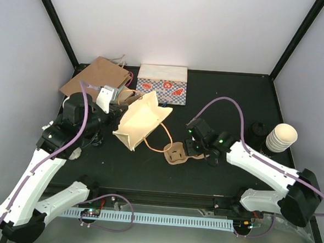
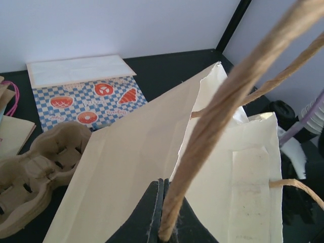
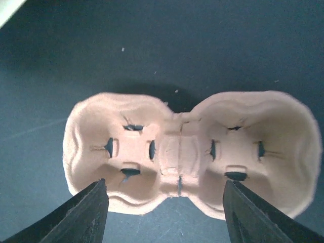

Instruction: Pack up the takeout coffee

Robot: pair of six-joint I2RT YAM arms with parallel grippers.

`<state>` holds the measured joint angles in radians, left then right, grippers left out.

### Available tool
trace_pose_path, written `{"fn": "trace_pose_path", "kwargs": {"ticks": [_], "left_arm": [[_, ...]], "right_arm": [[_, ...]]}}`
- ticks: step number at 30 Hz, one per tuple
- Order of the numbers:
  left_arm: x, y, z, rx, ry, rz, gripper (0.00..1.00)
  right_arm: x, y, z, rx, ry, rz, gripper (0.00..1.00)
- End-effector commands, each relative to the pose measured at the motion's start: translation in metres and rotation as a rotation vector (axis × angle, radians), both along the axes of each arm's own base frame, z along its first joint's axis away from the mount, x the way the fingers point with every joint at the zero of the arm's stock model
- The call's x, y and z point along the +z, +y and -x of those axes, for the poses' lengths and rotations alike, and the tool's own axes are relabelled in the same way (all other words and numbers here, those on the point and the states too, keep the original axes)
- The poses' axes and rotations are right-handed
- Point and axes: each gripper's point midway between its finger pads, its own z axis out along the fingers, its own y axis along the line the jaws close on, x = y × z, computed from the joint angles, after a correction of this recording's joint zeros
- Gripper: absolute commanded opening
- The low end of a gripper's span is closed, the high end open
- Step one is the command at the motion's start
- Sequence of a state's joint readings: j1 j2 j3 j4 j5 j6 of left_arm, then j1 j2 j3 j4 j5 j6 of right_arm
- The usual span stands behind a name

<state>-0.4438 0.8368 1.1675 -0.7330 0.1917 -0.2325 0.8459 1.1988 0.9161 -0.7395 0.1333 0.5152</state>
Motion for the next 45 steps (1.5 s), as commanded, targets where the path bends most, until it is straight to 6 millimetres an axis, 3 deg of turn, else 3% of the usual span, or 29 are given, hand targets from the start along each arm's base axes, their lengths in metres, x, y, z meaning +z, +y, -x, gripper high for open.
{"fn": "trace_pose_path", "kwargs": {"ticks": [1, 6, 13, 26, 31, 34, 38, 45], "left_arm": [[0.005, -0.005, 0.002, -0.033, -0.031, 0.029, 0.01], [-0.002, -0.005, 0.003, -0.040, -0.021, 0.011, 0.01], [-0.008, -0.004, 0.004, -0.043, -0.013, -0.007, 0.02], [-0.013, -0.001, 0.004, -0.038, -0.009, -0.033, 0.01], [-0.013, 0.000, 0.005, -0.038, -0.012, -0.039, 0.02], [-0.012, 0.000, 0.005, -0.036, -0.014, -0.045, 0.01], [-0.012, 0.000, 0.004, -0.038, -0.012, -0.048, 0.01], [-0.014, -0.001, 0.003, -0.041, -0.006, -0.055, 0.02]], "right_arm": [[-0.020, 0.023, 0.001, 0.079, 0.056, -0.047, 0.65], [-0.045, 0.025, -0.001, 0.079, 0.088, -0.014, 0.65], [-0.072, 0.013, -0.006, 0.032, 0.105, 0.078, 0.65], [-0.109, 0.010, -0.020, 0.010, 0.115, 0.196, 0.64], [-0.122, 0.012, -0.018, 0.027, 0.140, 0.207, 0.57], [-0.121, 0.013, -0.018, 0.028, 0.136, 0.200, 0.49], [-0.103, 0.014, -0.020, 0.023, 0.093, 0.157, 0.39], [-0.061, 0.007, -0.024, 0.007, 0.001, 0.123, 0.38]]}}
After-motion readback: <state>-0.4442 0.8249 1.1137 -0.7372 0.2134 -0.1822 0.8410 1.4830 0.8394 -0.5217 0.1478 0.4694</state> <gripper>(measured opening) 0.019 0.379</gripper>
